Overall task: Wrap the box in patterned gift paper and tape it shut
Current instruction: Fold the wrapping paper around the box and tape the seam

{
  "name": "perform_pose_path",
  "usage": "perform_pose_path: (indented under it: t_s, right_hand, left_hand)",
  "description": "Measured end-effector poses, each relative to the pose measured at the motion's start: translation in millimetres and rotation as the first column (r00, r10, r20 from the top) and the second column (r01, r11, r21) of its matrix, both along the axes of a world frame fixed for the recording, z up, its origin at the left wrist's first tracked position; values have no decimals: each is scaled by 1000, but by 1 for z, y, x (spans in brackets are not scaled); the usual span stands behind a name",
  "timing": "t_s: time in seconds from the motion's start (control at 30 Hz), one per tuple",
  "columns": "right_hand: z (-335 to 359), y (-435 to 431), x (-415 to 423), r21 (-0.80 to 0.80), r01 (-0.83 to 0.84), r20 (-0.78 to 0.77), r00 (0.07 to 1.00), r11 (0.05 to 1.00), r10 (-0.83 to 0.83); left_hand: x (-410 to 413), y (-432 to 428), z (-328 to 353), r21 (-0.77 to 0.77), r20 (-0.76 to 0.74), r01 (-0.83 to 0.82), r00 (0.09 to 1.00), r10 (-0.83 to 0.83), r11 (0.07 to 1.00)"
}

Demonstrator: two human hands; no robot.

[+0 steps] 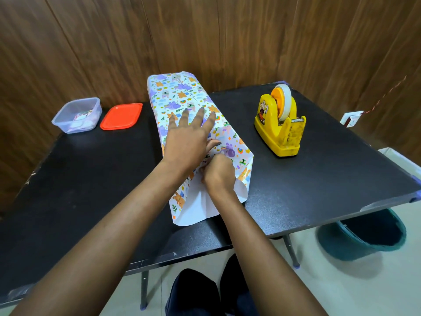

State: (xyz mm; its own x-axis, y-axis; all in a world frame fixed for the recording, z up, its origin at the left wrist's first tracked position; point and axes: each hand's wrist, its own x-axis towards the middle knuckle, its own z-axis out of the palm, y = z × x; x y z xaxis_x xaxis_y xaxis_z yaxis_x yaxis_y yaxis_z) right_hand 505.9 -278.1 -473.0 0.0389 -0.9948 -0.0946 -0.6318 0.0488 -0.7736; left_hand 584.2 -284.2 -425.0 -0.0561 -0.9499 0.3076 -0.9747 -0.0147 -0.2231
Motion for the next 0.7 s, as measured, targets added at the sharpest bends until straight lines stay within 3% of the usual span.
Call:
perform_pose_path:
  t_s: [0.5, 0.7]
  right_hand:
    - [10, 7, 0, -161, -209, -392, 910, 964, 132]
    - [12, 1, -6, -223, -292, -620, 779, 930, 96]
  left_hand:
    - [0, -2, 6, 16, -54, 3, 999, -2, 1000]
    - [0, -3, 5, 39, -46, -6, 999, 8, 999]
